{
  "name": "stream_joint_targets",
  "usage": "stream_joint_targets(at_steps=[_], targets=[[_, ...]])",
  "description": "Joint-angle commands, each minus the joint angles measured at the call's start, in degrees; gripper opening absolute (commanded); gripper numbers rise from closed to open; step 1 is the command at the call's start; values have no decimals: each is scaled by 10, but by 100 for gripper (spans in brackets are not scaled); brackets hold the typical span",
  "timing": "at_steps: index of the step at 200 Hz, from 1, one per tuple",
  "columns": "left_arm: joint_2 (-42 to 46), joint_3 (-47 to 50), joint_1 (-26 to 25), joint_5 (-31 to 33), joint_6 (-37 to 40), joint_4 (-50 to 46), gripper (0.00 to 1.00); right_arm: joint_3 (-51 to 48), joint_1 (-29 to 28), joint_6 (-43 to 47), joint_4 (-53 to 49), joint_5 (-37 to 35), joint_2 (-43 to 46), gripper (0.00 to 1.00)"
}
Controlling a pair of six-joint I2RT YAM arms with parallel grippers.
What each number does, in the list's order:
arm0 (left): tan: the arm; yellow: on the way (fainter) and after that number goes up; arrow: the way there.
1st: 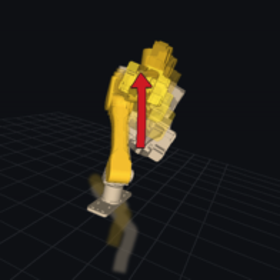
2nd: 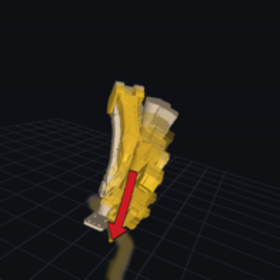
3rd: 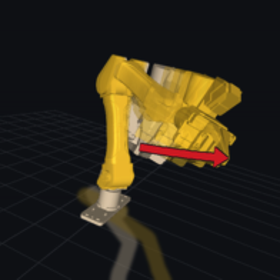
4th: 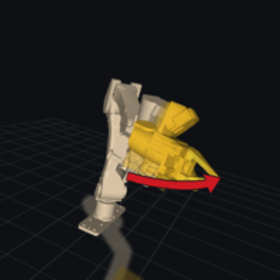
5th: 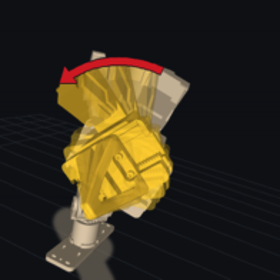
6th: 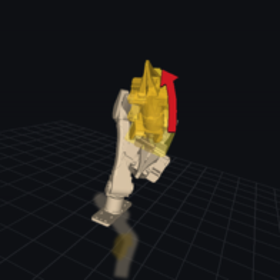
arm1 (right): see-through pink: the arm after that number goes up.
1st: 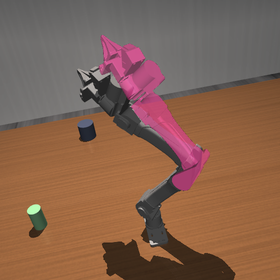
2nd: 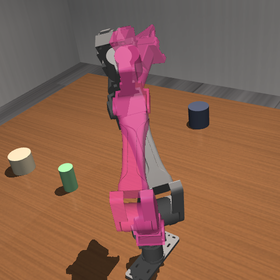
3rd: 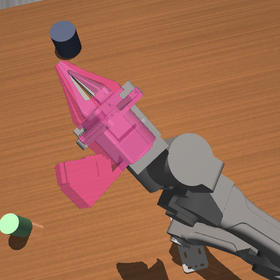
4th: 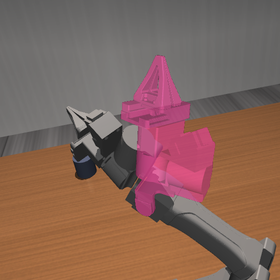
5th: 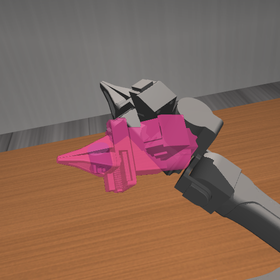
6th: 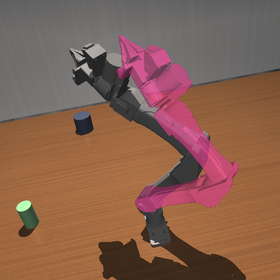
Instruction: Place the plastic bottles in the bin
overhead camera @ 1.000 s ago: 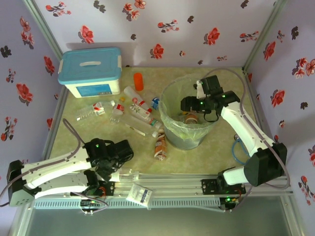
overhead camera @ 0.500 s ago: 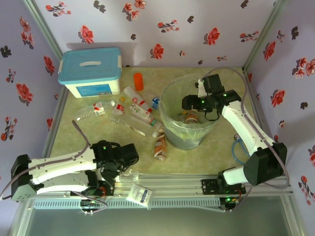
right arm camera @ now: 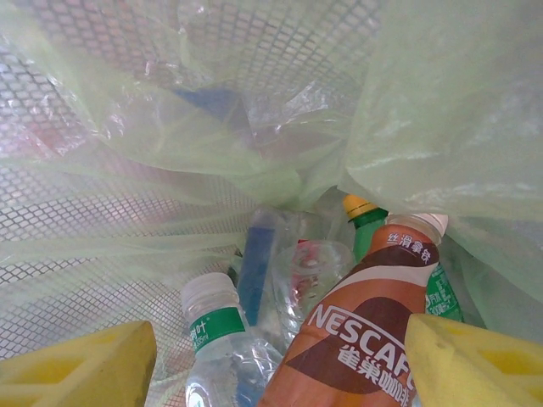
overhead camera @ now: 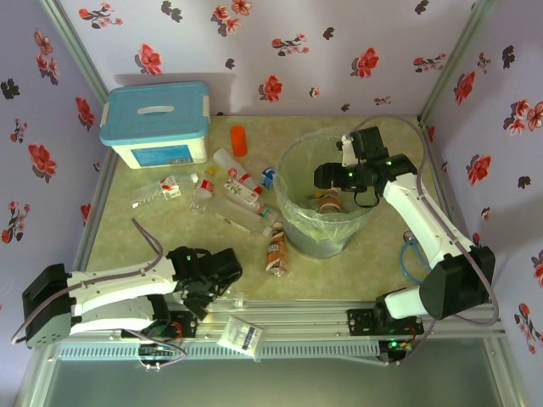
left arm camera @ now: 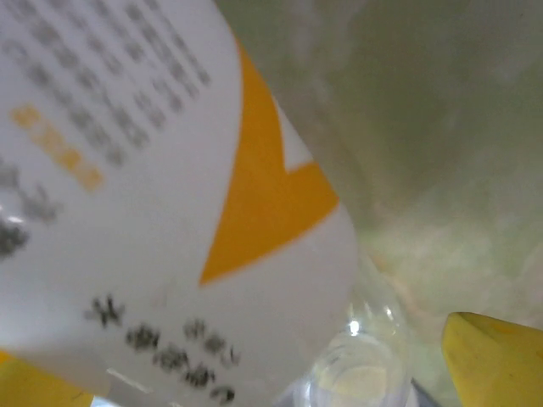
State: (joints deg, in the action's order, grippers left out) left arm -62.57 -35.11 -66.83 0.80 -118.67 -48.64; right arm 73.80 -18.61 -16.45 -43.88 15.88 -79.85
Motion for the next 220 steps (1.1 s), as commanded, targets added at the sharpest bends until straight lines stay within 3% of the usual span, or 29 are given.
stream_joint_targets(at_steps=[1, 47, 104, 163, 180, 203, 220], targets=[[-16, 2, 29, -2, -29, 27, 99, 19, 4, 12, -17, 3, 2, 78], [-37, 21, 95, 10, 32, 87, 90, 25, 5, 5, -14, 14, 15, 78], [-80, 2, 122, 9, 90, 130, 67, 36, 5, -21, 1, 17, 44, 78], [-40, -55, 149, 75, 177, 76, 62, 57, 4, -45, -2, 25, 73, 82], [-20, -77, 169, 105, 232, 75, 60, 61, 5, -45, -9, 17, 88, 82], [2, -126, 211, 137, 353, 91, 45, 71, 5, -50, -5, 30, 103, 82], [15, -169, 239, 136, 475, 129, 44, 84, 4, -61, 14, 59, 110, 83]])
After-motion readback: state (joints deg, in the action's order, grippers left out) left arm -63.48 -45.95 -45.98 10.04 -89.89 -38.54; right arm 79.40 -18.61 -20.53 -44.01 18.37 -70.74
